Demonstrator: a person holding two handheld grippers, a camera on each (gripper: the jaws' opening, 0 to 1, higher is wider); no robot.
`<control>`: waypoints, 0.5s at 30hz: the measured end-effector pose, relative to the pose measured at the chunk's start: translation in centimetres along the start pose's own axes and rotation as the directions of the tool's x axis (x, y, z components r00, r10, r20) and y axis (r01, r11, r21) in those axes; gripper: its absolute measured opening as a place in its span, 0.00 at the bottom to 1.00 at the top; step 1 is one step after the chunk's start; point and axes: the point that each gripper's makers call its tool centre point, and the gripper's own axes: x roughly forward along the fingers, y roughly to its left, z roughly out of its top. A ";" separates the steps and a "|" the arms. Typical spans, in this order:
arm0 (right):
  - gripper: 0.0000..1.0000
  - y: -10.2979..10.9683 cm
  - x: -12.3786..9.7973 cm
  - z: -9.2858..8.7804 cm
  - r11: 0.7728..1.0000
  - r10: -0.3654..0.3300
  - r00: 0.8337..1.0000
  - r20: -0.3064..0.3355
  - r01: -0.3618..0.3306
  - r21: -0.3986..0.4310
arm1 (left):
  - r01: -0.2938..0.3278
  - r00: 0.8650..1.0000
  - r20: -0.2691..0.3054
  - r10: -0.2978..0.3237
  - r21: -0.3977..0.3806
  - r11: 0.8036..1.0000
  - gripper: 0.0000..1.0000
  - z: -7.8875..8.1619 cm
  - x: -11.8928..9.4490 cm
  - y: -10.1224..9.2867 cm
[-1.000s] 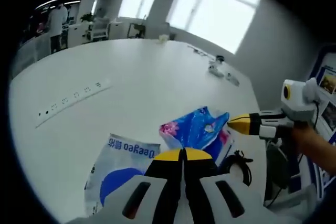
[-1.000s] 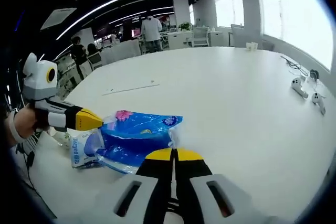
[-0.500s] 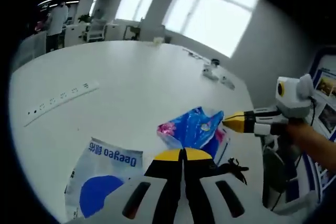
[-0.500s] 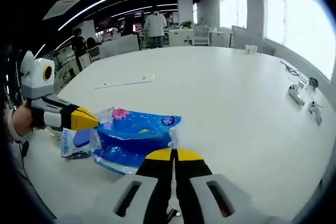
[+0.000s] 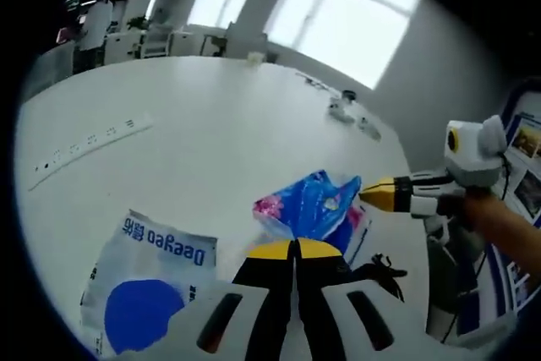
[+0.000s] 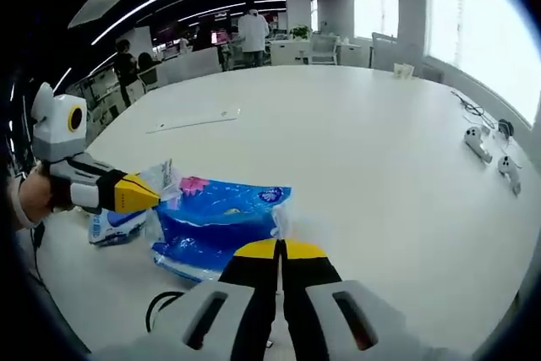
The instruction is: Arrange the tabletop items into an orderly group along one side of the table until the central work area is clear of visible clutter.
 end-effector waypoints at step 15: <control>0.00 -1.2 1.7 -0.7 1.000 0.014 1.000 -0.025 -0.014 -0.009 | -0.003 1.000 -0.011 0.003 -0.025 1.000 0.00 -1.4 1.3 0.1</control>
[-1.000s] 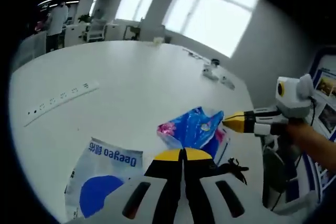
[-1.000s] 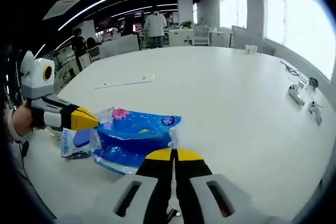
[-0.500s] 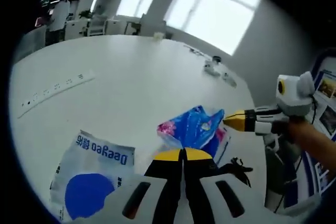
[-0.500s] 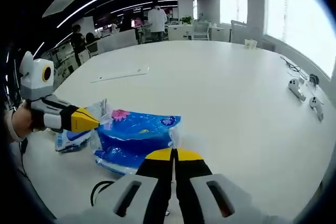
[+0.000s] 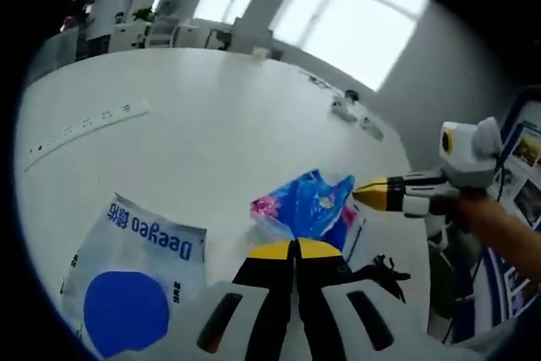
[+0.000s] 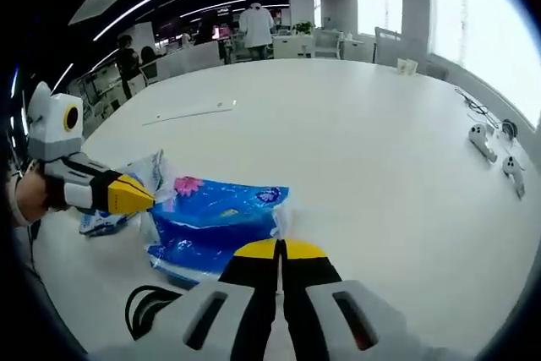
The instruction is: Arrange the tabletop items into an orderly group along one side of the table until the central work area is clear of visible clutter.
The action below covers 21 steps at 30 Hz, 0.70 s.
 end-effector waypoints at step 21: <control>0.00 -0.3 0.4 -1.4 1.000 -0.008 1.000 -0.015 0.009 0.015 | -0.006 1.000 -0.025 0.005 -0.024 1.000 0.00 -1.4 0.8 0.5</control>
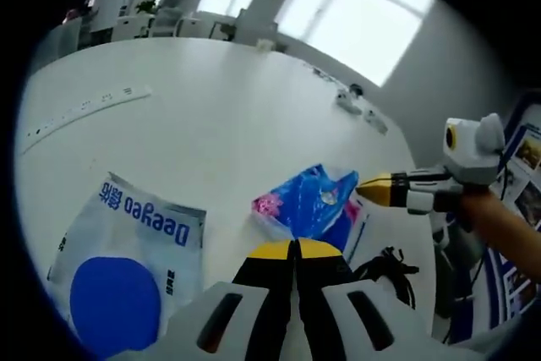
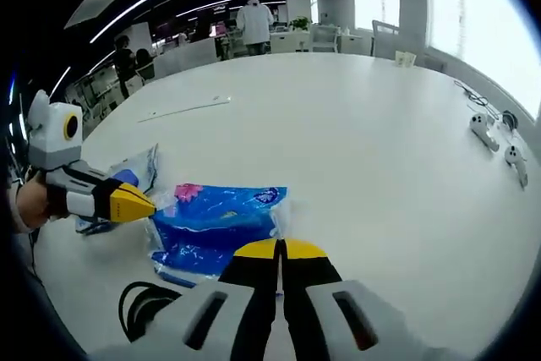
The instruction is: Arrange the tabletop items into an orderly group along one side of the table until the central work area is clear of visible clutter.
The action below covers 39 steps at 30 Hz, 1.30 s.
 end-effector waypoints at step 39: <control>0.03 0.1 0.2 -0.3 1.000 0.007 1.000 -0.004 -0.007 -0.011 | 0.014 0.999 0.052 -0.016 0.035 0.999 0.08 0.0 0.0 -0.2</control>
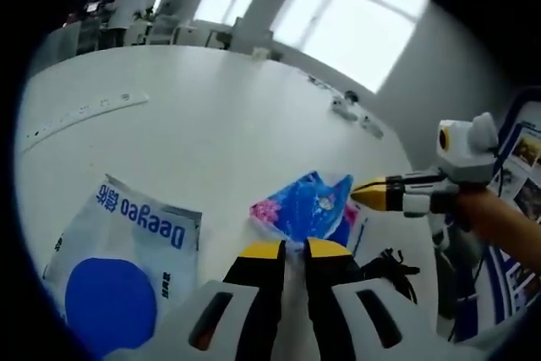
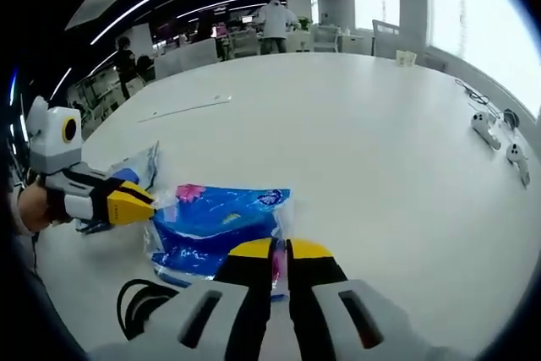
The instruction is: Arrange the tabletop items into an orderly group along one side of the table until the central work area is clear of visible clutter.
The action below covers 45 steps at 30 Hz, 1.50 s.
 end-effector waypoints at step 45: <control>0.69 2.5 -2.5 0.4 0.991 0.051 0.999 -0.018 -0.053 -0.124 | 0.041 0.994 0.107 -0.039 -0.017 0.999 0.62 0.8 -4.5 -1.6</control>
